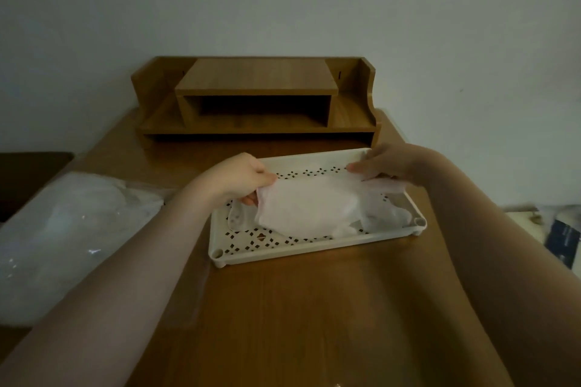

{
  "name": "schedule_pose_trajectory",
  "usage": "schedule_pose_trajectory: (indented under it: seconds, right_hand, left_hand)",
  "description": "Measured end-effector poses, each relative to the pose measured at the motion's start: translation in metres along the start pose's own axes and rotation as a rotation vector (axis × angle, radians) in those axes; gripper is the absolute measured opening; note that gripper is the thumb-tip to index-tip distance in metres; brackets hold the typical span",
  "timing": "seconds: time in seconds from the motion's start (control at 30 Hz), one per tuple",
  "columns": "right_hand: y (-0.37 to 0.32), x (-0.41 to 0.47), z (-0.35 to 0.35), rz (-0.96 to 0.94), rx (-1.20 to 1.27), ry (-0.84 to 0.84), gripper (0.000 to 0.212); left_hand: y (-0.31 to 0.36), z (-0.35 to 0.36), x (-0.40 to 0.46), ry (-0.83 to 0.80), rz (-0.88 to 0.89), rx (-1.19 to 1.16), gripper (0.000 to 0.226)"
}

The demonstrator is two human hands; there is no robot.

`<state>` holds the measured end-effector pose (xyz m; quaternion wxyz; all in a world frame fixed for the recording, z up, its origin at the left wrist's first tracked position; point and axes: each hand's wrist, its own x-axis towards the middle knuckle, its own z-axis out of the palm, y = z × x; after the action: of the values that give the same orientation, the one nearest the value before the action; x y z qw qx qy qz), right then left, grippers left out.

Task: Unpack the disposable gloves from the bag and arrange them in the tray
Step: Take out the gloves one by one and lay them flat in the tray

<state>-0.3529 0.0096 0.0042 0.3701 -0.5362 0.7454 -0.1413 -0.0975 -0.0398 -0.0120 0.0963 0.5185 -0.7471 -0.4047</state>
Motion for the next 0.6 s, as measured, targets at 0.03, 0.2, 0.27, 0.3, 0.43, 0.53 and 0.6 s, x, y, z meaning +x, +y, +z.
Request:
schedule_pose_trajectory:
  seconds: [0.03,0.2,0.27,0.3,0.43,0.53,0.6]
  right_hand:
    - [0.0,0.007,0.003,-0.001,-0.071,-0.008,0.033]
    - [0.007,0.029,0.018,-0.12,-0.108,0.145,0.011]
    - [0.006,0.035,0.023,-0.174,-0.071,0.247,0.012]
    - [0.006,0.039,0.025,-0.186,-0.057,0.294,0.013]
    - [0.004,0.049,0.036,-0.141,-0.183,0.42,0.021]
    - [0.0,0.039,0.049,-0.212,-0.41,0.528,0.046]
    - [-0.01,0.023,0.061,-0.401,-0.47,0.493,0.057]
  left_hand:
    - [-0.003,0.0,0.004,0.028,-0.013,0.063,0.025]
    - [-0.015,0.004,0.017,0.09,-0.05,0.212,0.021]
    - [-0.018,0.008,0.021,0.107,-0.053,0.246,0.02]
    - [-0.018,0.009,0.023,0.12,-0.047,0.263,0.02]
    - [-0.018,0.012,0.025,0.208,-0.015,0.366,0.022]
    - [-0.013,0.01,0.024,0.362,0.047,0.46,0.03]
    - [-0.008,0.015,0.02,0.452,0.132,0.665,0.045]
